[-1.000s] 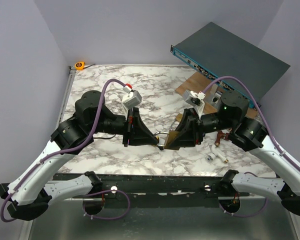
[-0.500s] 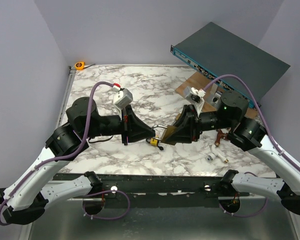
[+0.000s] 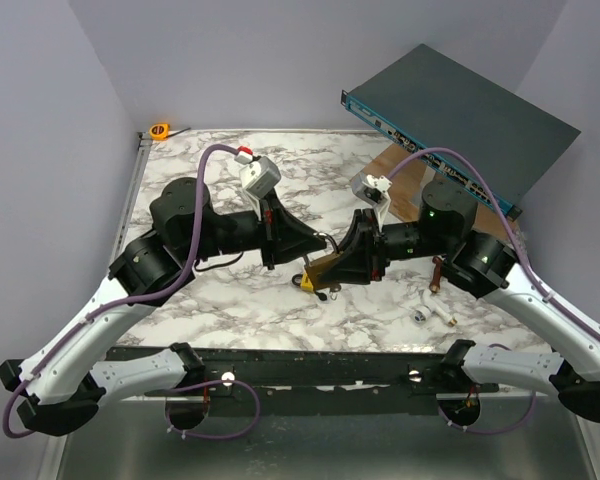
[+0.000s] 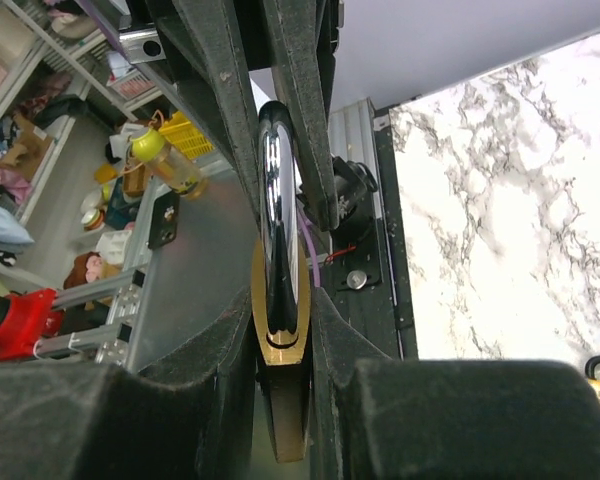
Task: Lock with the key
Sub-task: Lock the lock.
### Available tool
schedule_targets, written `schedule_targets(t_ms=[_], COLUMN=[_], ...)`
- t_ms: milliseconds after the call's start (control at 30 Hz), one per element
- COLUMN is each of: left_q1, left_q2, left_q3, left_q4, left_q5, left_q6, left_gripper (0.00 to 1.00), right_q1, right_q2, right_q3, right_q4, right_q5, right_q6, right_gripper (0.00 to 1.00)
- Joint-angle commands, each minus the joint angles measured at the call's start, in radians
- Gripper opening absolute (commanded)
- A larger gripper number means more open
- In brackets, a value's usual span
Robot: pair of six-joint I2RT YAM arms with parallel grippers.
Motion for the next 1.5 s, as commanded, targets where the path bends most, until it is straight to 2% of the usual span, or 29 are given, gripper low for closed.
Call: schedule_targets(t_ms=[0, 267, 333, 433, 567, 733, 867, 1000, 1167, 1267, 1467], left_q1=[-0.024, -0.024, -0.024, -0.023, -0.024, -0.024, -0.023, -0.024, -0.024, -0.023, -0.024], left_q2=[0.063, -0.006, -0.038, -0.089, -0.134, -0.167, -0.181, -0.191, -0.197, -0.194, -0.178], left_q3=[-0.035, -0.029, -0.022, -0.018, 0.002, 0.037, 0.081, 0.124, 0.149, 0.151, 0.160], left_q4=[-0.112, -0.107, -0.081, -0.041, 0.002, 0.044, 0.047, 0.070, 0.119, 0.148, 0.171], left_q5=[0.010, -0.055, -0.083, -0.121, -0.156, -0.195, -0.256, -0.271, -0.244, -0.229, -0.210], left_q6=[0.015, 0.022, 0.011, -0.002, -0.022, -0.044, -0.035, -0.024, -0.017, -0.023, -0.030], left_gripper=[0.00, 0.00, 0.00, 0.00, 0.00, 0.00, 0.00, 0.00, 0.00, 0.00, 0.00], right_q1=[0.016, 0.016, 0.016, 0.016, 0.015, 0.016, 0.016, 0.017, 0.017, 0.016, 0.016], right_q2=[-0.021, -0.015, -0.018, -0.028, -0.023, -0.030, -0.061, -0.070, -0.051, -0.043, -0.004], right_q3=[0.036, 0.026, 0.015, 0.010, 0.033, 0.041, 0.027, 0.017, 0.012, 0.008, -0.003], right_q4=[0.250, 0.252, 0.271, 0.328, 0.347, 0.366, 0.349, 0.342, 0.354, 0.399, 0.507], right_q5=[0.058, 0.097, 0.099, 0.099, 0.086, 0.086, 0.121, 0.092, 0.019, -0.010, -0.072], right_q6=[0.007, 0.003, 0.011, 0.021, 0.020, 0.018, -0.005, -0.006, 0.021, 0.047, 0.118], right_gripper=[0.01, 0.02, 0.12, 0.34, 0.52, 0.70, 0.79, 0.80, 0.75, 0.71, 0.68])
